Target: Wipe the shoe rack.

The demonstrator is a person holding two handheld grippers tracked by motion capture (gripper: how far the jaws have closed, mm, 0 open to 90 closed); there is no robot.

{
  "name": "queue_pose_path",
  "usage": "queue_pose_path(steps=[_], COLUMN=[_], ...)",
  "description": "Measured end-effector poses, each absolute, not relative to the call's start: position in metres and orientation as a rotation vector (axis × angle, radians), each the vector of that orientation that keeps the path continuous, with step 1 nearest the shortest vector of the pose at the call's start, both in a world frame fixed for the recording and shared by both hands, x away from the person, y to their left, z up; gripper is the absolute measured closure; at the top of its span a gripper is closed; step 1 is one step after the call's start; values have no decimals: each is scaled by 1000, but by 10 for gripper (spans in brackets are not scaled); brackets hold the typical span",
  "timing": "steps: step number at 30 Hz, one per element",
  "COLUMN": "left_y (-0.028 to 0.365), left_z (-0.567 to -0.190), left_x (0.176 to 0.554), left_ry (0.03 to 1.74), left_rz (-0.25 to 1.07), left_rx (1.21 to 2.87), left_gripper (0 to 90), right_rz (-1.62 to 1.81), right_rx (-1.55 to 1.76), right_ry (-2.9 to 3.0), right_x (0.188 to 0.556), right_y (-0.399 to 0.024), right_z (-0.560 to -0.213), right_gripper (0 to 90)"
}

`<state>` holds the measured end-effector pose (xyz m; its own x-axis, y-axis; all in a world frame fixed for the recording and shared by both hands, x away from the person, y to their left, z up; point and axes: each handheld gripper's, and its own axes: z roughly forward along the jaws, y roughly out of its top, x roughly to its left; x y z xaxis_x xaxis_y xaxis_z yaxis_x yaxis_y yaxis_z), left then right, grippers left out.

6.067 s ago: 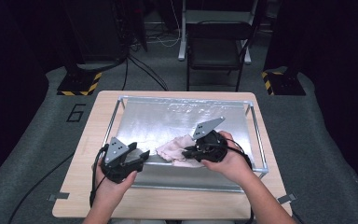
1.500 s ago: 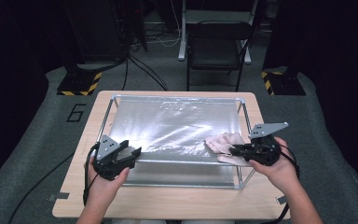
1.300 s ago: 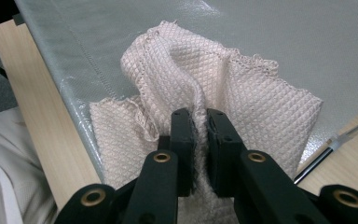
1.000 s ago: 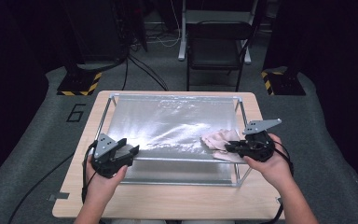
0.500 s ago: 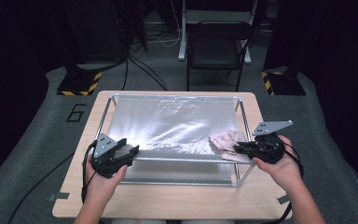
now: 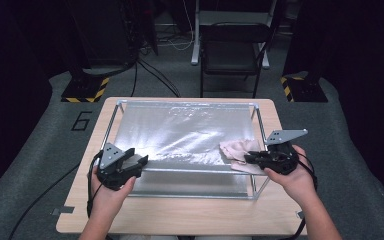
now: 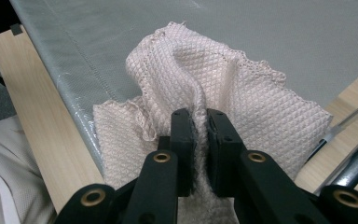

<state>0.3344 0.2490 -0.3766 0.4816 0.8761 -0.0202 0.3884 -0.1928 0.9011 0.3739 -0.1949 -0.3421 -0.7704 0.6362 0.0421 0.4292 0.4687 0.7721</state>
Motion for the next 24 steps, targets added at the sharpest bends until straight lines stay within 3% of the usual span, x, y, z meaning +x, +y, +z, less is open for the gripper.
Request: queue_pose_path(steps=[11,24], left_y=[251,254], left_z=[-376,-375], left_x=[335,334], left_ry=[1064,1034], left_rz=[648,634], left_rx=[1785,1782], left_gripper=[449,437], right_rz=[1193,1227], right_rx=[924,969], right_ry=[2450,2360], right_x=[369,356], right_y=[-199,-232], right_z=[-335,-323], right_gripper=[823,823])
